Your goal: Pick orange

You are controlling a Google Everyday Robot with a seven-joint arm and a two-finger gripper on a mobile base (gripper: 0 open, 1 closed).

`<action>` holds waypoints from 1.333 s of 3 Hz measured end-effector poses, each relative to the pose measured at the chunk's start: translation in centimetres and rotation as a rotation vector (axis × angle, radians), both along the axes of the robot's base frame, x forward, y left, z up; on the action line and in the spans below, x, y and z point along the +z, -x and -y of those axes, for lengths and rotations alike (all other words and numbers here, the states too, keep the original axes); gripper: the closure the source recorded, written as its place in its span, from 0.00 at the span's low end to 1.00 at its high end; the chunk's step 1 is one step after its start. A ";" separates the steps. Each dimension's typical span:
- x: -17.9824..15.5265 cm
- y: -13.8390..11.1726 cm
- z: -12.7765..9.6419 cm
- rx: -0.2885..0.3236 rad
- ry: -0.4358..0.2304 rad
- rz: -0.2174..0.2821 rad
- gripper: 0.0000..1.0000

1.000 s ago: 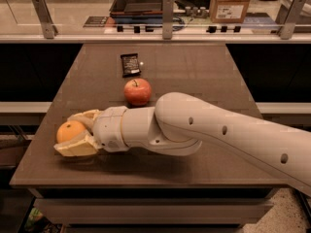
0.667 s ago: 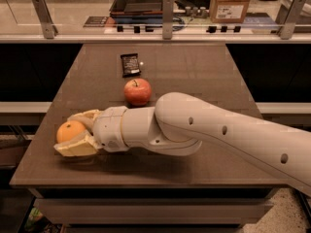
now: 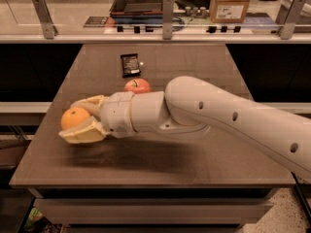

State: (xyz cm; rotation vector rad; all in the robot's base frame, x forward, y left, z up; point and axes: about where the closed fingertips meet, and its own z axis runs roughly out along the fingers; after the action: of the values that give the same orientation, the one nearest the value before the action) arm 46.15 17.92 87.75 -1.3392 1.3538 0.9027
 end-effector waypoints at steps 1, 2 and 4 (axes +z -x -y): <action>2.7 -0.2 1.2 -0.002 0.010 0.049 1.00; 5.4 0.0 1.7 -0.002 0.023 0.115 1.00; 8.7 -0.1 1.6 0.018 0.027 0.213 1.00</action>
Offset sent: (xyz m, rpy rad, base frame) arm 0.0023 -0.0289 0.0849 -0.0345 -0.1881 -0.0116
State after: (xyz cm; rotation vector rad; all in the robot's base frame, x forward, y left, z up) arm 46.22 16.33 96.45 -1.4275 1.1946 0.7334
